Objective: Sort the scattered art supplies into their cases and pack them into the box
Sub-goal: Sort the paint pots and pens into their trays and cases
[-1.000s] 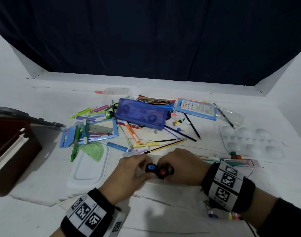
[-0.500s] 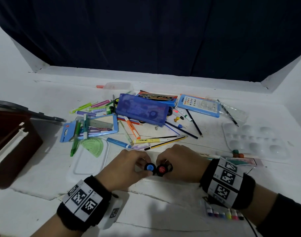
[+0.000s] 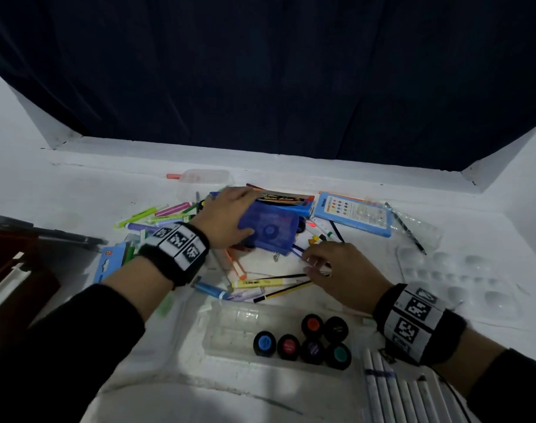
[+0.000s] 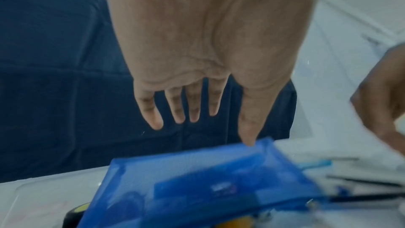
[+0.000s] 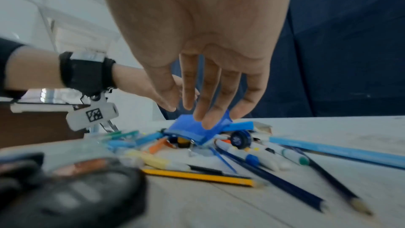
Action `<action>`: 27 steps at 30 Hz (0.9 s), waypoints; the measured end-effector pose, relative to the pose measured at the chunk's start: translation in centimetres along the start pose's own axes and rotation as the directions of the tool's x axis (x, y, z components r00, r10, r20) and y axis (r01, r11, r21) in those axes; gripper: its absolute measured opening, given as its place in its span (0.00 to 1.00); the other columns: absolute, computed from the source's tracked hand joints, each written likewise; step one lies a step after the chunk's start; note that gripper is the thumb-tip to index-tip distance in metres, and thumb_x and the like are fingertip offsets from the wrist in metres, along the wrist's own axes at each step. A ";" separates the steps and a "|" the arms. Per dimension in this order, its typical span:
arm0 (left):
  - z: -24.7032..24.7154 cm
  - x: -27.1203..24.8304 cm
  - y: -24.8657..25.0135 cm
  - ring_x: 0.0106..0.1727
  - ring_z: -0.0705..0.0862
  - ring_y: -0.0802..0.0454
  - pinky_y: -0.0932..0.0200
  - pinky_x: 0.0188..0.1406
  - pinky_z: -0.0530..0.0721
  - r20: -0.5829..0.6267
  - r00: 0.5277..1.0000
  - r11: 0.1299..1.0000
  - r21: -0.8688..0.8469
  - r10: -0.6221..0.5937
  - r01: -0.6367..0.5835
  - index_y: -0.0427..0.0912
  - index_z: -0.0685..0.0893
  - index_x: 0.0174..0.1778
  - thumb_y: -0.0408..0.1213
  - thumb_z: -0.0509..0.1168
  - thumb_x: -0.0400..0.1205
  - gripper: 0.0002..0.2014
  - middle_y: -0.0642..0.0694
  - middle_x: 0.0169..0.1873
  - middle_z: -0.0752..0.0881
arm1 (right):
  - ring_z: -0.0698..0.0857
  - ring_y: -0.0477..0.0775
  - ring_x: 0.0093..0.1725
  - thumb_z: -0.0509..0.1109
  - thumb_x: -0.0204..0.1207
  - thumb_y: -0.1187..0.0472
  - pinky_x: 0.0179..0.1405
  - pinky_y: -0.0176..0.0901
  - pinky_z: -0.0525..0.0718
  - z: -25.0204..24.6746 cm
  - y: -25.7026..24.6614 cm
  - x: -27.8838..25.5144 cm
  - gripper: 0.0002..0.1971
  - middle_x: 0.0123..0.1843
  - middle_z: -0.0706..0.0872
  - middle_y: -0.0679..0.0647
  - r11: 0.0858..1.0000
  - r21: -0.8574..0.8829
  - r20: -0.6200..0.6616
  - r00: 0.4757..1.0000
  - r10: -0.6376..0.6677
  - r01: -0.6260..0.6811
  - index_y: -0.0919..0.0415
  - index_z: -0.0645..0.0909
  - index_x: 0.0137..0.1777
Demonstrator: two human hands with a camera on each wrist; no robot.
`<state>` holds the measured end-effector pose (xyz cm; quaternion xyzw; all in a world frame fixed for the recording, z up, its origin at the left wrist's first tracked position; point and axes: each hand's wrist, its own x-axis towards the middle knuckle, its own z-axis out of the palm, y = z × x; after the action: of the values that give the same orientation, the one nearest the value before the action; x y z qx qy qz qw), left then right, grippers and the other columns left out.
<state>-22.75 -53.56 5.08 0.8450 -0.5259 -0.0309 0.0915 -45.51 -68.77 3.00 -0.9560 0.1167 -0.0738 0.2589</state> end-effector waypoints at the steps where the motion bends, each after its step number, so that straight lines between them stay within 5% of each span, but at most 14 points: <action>1: 0.2 1.3 -0.3 0.85 0.57 0.42 0.32 0.79 0.63 0.065 0.998 0.997 0.074 -0.021 0.016 0.53 0.56 0.86 0.50 0.71 0.79 0.42 0.46 0.85 0.60 | 0.84 0.48 0.49 0.70 0.79 0.56 0.54 0.50 0.85 -0.1 0.4 0.5 0.09 0.52 0.86 0.48 1.000 -0.019 -0.015 1.000 0.021 -0.021 0.52 0.85 0.57; 4: 0.7 4.2 -0.9 0.86 0.54 0.44 0.30 0.78 0.61 0.187 0.980 0.983 0.181 -0.073 0.038 0.57 0.51 0.87 0.56 0.70 0.78 0.45 0.48 0.85 0.59 | 0.84 0.49 0.53 0.68 0.81 0.55 0.55 0.46 0.83 -0.6 1.7 2.0 0.12 0.57 0.85 0.48 0.993 -0.069 -0.046 0.995 0.089 -0.092 0.52 0.82 0.63; 7: 0.5 4.7 -1.4 0.74 0.73 0.46 0.37 0.70 0.61 0.168 0.983 0.977 0.211 -0.072 0.035 0.62 0.68 0.78 0.54 0.70 0.78 0.31 0.48 0.69 0.77 | 0.83 0.52 0.57 0.69 0.81 0.54 0.58 0.46 0.82 -1.0 3.2 3.3 0.14 0.59 0.84 0.49 0.990 -0.102 -0.065 0.994 0.091 -0.098 0.52 0.81 0.65; 10: -0.8 3.4 -1.2 0.66 0.78 0.50 0.42 0.64 0.60 0.083 0.996 0.981 0.195 -0.018 0.001 0.63 0.78 0.66 0.49 0.69 0.79 0.19 0.55 0.53 0.77 | 0.82 0.52 0.60 0.69 0.81 0.54 0.61 0.45 0.80 -1.2 4.5 4.8 0.17 0.65 0.82 0.48 0.992 -0.095 -0.026 0.996 0.083 -0.085 0.52 0.79 0.69; 14: -2.4 -0.9 -0.2 0.62 0.81 0.55 0.49 0.64 0.70 0.088 0.991 0.979 0.170 0.096 -0.110 0.64 0.78 0.69 0.53 0.68 0.80 0.20 0.58 0.58 0.82 | 0.74 0.54 0.72 0.68 0.81 0.57 0.72 0.48 0.73 -0.6 5.6 7.1 0.22 0.74 0.77 0.50 0.991 -0.135 0.051 0.998 0.020 -0.013 0.52 0.74 0.75; 17: -2.5 -4.7 0.4 0.57 0.84 0.58 0.53 0.58 0.81 0.221 0.968 0.987 0.081 0.115 -0.136 0.66 0.77 0.68 0.64 0.62 0.79 0.22 0.58 0.57 0.86 | 0.72 0.55 0.72 0.63 0.81 0.63 0.69 0.50 0.73 -0.2 5.3 8.9 0.22 0.72 0.76 0.50 0.977 -0.196 0.130 0.990 -0.056 0.080 0.53 0.72 0.75; 20: -1.5 -7.1 0.9 0.62 0.82 0.62 0.57 0.63 0.81 0.347 0.935 0.997 -0.032 0.074 -0.066 0.66 0.76 0.72 0.71 0.50 0.80 0.28 0.61 0.65 0.84 | 0.66 0.58 0.76 0.60 0.82 0.65 0.68 0.59 0.75 0.3 4.9 10.5 0.26 0.78 0.69 0.52 0.918 -0.373 0.219 0.974 -0.051 0.132 0.50 0.68 0.79; 23: -0.5 -7.4 0.9 0.65 0.79 0.65 0.64 0.66 0.76 0.374 0.924 0.995 -0.094 0.077 -0.045 0.62 0.77 0.75 0.59 0.52 0.88 0.21 0.63 0.71 0.80 | 0.64 0.62 0.77 0.58 0.83 0.66 0.67 0.61 0.75 0.7 4.9 11.5 0.27 0.80 0.66 0.53 0.861 -0.496 0.279 0.960 0.034 0.114 0.47 0.66 0.81; 27: -0.2 -6.1 0.2 0.53 0.80 0.65 0.67 0.55 0.77 0.345 0.936 0.992 -0.117 0.075 -0.036 0.61 0.79 0.71 0.51 0.57 0.89 0.15 0.59 0.62 0.86 | 0.72 0.61 0.64 0.60 0.80 0.73 0.55 0.53 0.77 1.6 5.3 11.9 0.25 0.63 0.73 0.56 0.890 -0.449 0.194 0.981 0.013 0.077 0.52 0.75 0.74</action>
<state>-25.57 -48.16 5.00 0.8047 -0.5550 -0.2061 0.0439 -34.75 -75.59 -0.11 -0.9944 0.0894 0.0434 0.0369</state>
